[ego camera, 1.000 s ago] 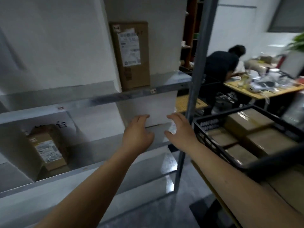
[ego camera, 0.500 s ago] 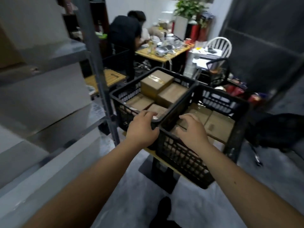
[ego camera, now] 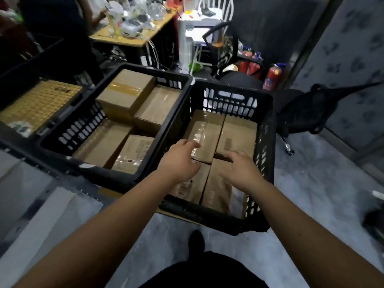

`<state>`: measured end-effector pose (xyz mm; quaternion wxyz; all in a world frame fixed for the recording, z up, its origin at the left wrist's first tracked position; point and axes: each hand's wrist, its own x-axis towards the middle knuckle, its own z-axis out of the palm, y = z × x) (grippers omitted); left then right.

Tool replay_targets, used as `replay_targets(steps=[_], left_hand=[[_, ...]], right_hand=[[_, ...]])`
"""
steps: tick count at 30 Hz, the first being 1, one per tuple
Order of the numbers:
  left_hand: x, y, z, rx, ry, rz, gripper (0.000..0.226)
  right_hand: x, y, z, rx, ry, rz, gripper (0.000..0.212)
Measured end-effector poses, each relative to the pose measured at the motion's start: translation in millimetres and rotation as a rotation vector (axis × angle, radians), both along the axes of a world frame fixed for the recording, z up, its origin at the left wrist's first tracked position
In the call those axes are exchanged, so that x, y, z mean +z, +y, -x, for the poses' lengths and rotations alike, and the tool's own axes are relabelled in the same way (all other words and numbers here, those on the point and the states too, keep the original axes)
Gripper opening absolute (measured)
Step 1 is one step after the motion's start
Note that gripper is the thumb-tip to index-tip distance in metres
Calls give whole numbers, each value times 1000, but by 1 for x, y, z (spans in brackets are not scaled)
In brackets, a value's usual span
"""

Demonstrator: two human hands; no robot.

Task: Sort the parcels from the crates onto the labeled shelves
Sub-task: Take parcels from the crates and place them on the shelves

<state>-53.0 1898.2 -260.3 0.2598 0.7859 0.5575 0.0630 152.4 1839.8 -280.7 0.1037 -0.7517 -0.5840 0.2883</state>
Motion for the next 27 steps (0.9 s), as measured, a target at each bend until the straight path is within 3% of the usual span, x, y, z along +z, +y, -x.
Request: replay_targets(steps=[7,11,15,22,27], left_hand=[[-38,26,-37,-234,256,360,77],[-50,29,-48,-305,324,407,62],[-56,33,-52,-310,257,480,40],[-76,36,-51,-237,48,640,18],[-74,29,-54,-202,-38,718,18]], right_hand=[[-37,4,-3,0,-93,306,65],[-52,-2,2,-77,-82,361,67],[-57,-8,11,-215,-13,343,86],[-46,-23,21,-508,131,219,73],[-40,-15,18,-663,153,164,74]])
